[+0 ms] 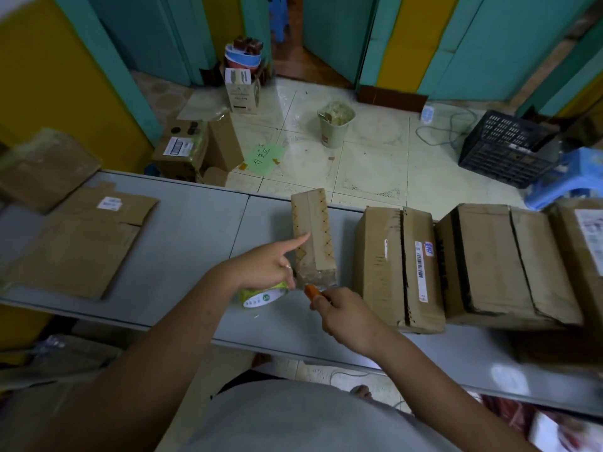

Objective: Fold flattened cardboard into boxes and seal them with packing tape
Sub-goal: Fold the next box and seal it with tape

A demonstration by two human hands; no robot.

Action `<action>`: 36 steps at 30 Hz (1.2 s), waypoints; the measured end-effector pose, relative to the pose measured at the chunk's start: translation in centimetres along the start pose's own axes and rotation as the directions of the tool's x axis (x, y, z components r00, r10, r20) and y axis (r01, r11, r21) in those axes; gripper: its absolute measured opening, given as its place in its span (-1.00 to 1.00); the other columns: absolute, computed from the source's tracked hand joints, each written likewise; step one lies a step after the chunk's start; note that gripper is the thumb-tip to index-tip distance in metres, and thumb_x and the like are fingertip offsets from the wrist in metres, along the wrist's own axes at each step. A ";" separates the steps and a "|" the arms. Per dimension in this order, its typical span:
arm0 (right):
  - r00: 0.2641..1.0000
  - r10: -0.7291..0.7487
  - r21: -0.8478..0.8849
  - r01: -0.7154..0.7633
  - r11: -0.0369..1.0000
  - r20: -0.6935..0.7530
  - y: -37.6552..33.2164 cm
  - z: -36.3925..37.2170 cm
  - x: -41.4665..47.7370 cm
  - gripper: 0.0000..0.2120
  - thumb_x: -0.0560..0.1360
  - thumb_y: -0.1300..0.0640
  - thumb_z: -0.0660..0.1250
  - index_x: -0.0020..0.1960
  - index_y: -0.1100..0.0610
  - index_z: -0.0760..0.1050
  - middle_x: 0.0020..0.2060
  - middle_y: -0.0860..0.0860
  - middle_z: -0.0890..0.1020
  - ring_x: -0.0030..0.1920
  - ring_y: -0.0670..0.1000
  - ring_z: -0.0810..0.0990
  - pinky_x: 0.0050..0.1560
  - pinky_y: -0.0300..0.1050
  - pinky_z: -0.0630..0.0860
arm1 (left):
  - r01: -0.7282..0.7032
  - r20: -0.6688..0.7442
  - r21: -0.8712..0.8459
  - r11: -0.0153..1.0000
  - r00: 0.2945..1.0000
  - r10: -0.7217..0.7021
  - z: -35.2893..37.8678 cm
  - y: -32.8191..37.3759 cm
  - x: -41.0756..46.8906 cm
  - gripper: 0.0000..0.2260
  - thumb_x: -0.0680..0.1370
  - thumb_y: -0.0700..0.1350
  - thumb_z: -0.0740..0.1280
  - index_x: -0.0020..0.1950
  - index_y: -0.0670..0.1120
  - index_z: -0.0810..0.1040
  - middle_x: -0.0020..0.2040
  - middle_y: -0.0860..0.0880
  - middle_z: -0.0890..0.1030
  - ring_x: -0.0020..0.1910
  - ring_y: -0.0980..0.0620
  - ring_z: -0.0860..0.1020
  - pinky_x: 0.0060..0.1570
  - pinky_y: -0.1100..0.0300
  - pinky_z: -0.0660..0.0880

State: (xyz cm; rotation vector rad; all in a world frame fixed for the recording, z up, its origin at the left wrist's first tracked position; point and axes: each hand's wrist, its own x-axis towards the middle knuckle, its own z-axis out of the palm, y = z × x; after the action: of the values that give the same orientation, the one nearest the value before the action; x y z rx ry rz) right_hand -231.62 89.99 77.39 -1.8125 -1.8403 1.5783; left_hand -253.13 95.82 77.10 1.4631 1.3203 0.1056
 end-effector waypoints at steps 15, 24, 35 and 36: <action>0.999 -0.003 -0.058 0.006 0.998 0.053 0.2 -1.5 -1.8 -0.43 0.69 -0.22 0.18 0.01 0.28 0.63 -0.56 -0.10 0.54 -0.55 -0.18 0.45 -0.46 -0.27 0.34 | 0.018 0.070 0.029 0.999 0.997 -0.020 -0.4 -0.3 0.3 -0.13 0.62 -0.21 0.40 0.64 0.45 -0.01 -0.07 0.12 0.77 -0.01 0.12 0.74 0.33 -0.08 0.55; 0.996 -0.045 -0.080 0.050 0.996 0.073 -0.5 0.2 -0.8 -0.39 0.71 -0.23 0.11 0.03 0.31 0.62 -0.38 0.09 0.59 -0.38 0.00 0.55 -0.25 -0.03 0.53 | 0.024 0.050 0.039 0.999 0.998 -0.026 -0.4 -0.1 0.6 -0.10 0.60 -0.23 0.42 0.62 0.48 0.01 -0.07 0.16 0.77 -0.03 0.18 0.72 0.16 0.08 0.57; 0.997 -0.059 -0.279 0.072 0.958 0.056 3.3 2.3 1.3 -0.53 0.71 -0.15 0.16 -0.15 0.18 0.51 -0.24 0.16 0.65 -0.22 0.13 0.64 -0.13 0.02 0.55 | 0.030 0.077 0.047 0.998 0.996 -0.034 -0.8 -0.1 0.1 -0.12 0.61 -0.24 0.36 0.63 0.48 -0.01 -0.07 0.12 0.78 -0.07 0.23 0.72 0.15 0.06 0.56; 0.994 -0.101 -0.368 0.110 0.923 0.044 4.1 2.8 1.8 -0.58 0.71 -0.13 0.15 -0.07 0.18 0.53 -0.15 0.17 0.68 -0.14 0.15 0.67 -0.10 0.00 0.55 | 0.029 0.078 0.046 0.999 0.996 -0.032 -0.7 -0.1 0.1 -0.12 0.61 -0.24 0.36 0.63 0.48 -0.02 -0.08 0.11 0.78 -0.06 0.20 0.72 0.16 0.04 0.59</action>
State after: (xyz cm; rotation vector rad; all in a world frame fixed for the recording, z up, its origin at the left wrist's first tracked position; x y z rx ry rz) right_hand -231.32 88.77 72.21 -1.7939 -2.3352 1.2869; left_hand -253.64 96.31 77.26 1.4695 1.2877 -0.0014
